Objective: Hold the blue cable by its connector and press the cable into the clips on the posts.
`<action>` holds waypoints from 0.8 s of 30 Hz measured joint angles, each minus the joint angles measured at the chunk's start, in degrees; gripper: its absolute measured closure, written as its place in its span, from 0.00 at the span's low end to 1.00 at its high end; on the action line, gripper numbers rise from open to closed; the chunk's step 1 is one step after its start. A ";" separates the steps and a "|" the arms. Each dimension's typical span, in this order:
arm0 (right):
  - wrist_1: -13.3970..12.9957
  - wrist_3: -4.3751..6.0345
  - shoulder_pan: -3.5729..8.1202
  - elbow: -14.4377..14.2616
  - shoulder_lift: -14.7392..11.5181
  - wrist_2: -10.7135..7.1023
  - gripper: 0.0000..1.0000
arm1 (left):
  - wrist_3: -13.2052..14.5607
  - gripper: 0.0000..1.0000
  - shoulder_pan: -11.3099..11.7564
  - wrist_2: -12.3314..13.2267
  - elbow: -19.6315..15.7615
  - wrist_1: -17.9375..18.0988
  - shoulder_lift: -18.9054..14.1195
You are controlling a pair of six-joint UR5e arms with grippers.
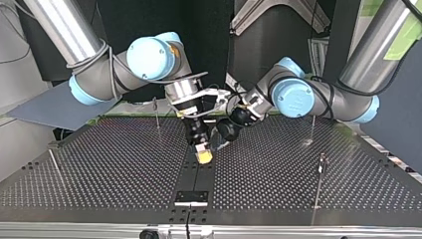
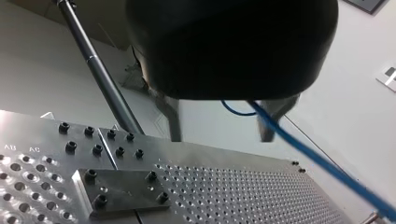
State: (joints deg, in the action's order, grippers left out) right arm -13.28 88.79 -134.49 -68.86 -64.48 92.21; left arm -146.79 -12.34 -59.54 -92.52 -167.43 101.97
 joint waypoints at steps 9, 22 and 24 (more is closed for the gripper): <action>0.00 0.00 0.03 0.00 0.00 -0.02 1.00 | 0.74 1.00 0.09 -1.94 -0.01 -0.20 0.01; 0.02 -0.01 0.05 -0.04 0.11 -0.04 1.00 | 2.47 1.00 0.38 -5.27 0.01 -0.77 -0.04; 0.01 0.00 0.11 -0.03 0.10 -0.06 1.00 | 3.48 1.00 0.58 -6.35 0.01 -1.26 -0.04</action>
State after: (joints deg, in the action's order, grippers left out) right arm -13.27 88.79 -134.38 -68.90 -64.38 92.15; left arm -143.31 -11.76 -65.89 -92.51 -168.70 101.93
